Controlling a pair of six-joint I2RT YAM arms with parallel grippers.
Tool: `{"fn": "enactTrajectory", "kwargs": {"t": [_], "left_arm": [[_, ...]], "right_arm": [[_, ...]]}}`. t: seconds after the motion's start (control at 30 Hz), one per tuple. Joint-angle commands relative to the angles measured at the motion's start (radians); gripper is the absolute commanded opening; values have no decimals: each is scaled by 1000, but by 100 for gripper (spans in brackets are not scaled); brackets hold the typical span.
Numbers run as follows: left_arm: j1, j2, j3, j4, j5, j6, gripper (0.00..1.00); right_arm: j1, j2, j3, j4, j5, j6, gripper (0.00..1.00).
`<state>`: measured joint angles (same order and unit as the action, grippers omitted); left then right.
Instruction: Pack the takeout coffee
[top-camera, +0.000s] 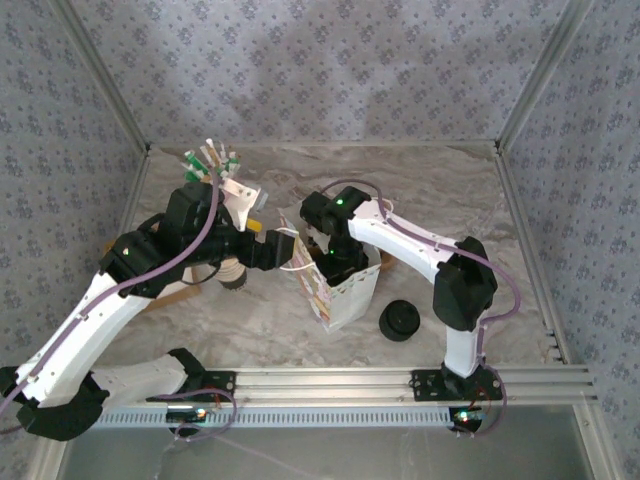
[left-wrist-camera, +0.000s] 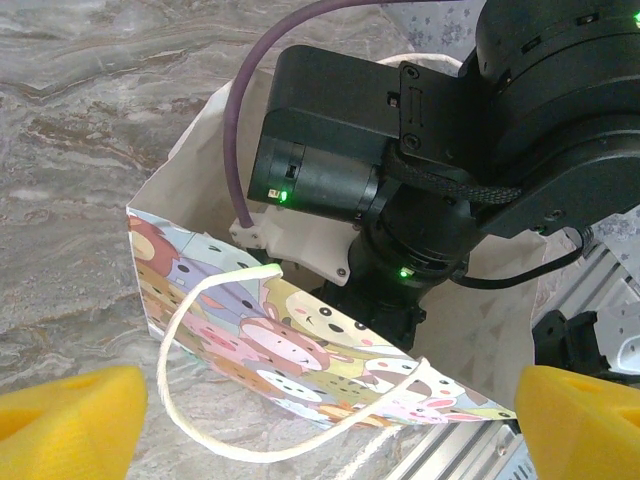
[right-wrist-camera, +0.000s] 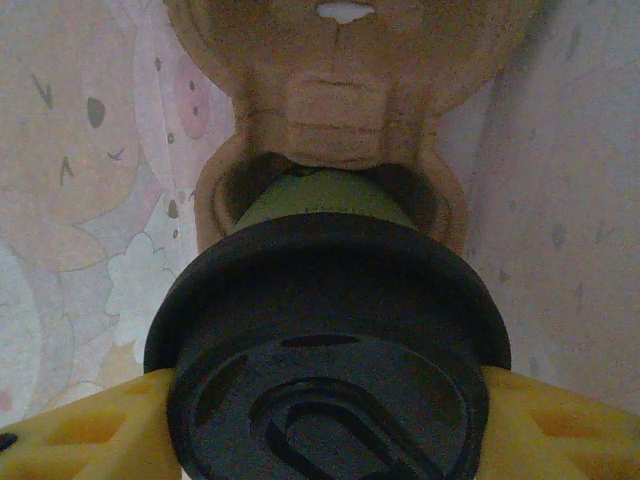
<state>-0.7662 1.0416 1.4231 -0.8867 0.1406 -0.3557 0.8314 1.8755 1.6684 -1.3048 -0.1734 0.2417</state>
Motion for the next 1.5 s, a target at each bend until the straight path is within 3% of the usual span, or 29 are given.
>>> {"fn": "enactTrajectory", "kwargs": {"t": [0.0, 1.47], "left_arm": [[-5, -7, -1, 22, -9, 9, 95], [-5, -11, -20, 28, -16, 8, 94]], "right_arm": [[-8, 45, -45, 45, 11, -10, 64], [-7, 73, -87, 98, 14, -9, 65]]}}
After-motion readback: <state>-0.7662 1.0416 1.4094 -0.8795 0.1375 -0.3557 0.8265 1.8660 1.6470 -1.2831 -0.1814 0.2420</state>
